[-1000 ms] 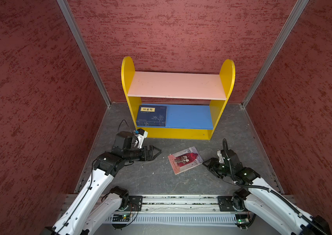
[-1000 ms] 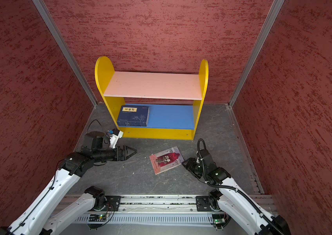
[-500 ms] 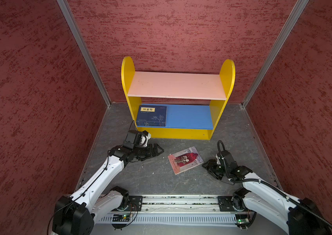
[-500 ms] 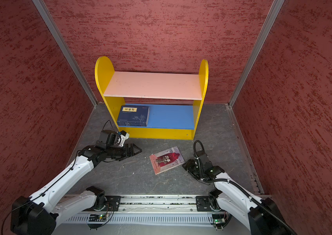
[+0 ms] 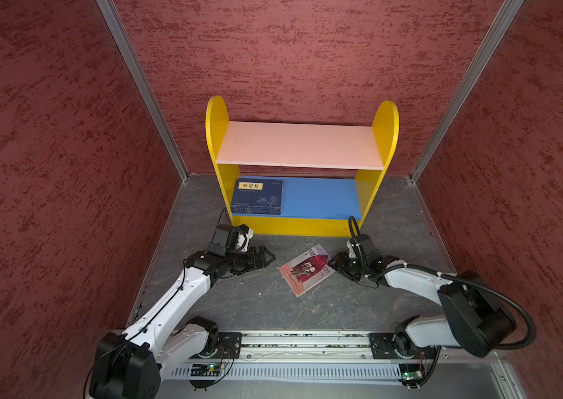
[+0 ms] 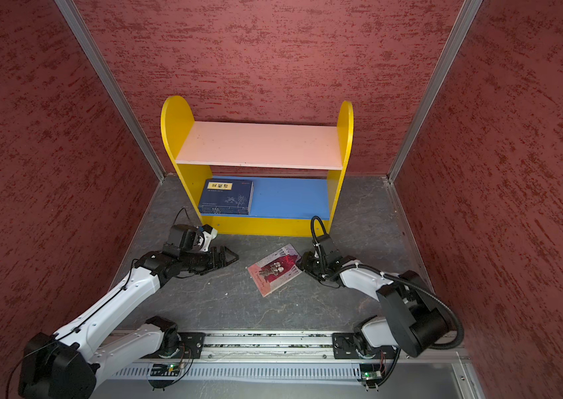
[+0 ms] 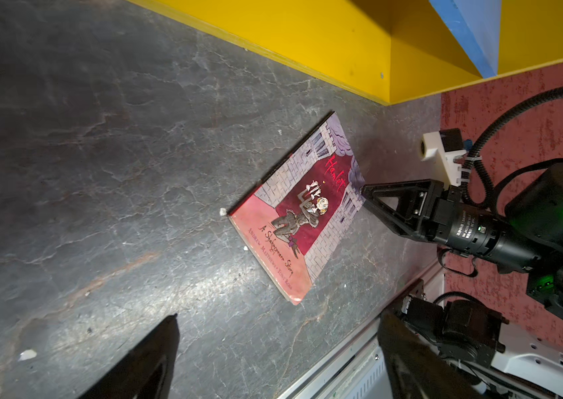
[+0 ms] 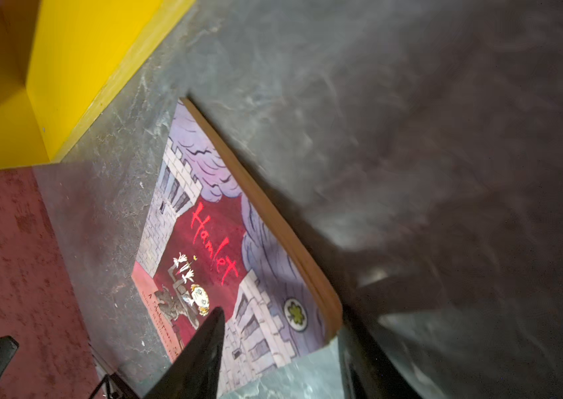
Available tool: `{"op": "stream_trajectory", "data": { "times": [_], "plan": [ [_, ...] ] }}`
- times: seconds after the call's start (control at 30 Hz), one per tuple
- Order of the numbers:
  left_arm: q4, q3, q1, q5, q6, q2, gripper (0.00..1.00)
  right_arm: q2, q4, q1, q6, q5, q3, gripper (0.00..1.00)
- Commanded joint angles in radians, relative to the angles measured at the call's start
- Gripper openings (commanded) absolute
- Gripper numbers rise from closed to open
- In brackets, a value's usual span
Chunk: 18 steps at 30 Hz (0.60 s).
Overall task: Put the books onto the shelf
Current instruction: 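Move both grippers down to opposite edges of the Hamlet book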
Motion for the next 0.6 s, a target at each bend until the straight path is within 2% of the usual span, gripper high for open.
{"op": "stream_trajectory", "data": {
  "times": [0.0,0.17,0.3,0.43,0.57],
  "plan": [
    [-0.003,-0.025,0.042,-0.045,-0.006,-0.020,0.90,0.094,0.078,0.004,-0.131,-0.064,0.051,0.52],
    [0.026,-0.060,0.054,-0.025,-0.030,-0.015,0.90,0.172,0.205,0.027,-0.150,-0.157,0.089,0.52],
    [0.046,-0.043,0.048,-0.010,-0.017,0.049,0.90,0.213,0.270,0.081,-0.137,-0.186,0.122,0.52],
    [0.054,-0.015,0.052,-0.030,0.000,0.157,0.90,0.227,0.260,0.103,-0.083,-0.106,0.127,0.54],
    [0.093,0.009,0.050,-0.037,0.048,0.265,0.88,0.122,0.302,0.103,0.020,-0.006,0.013,0.55]
  ]
}}
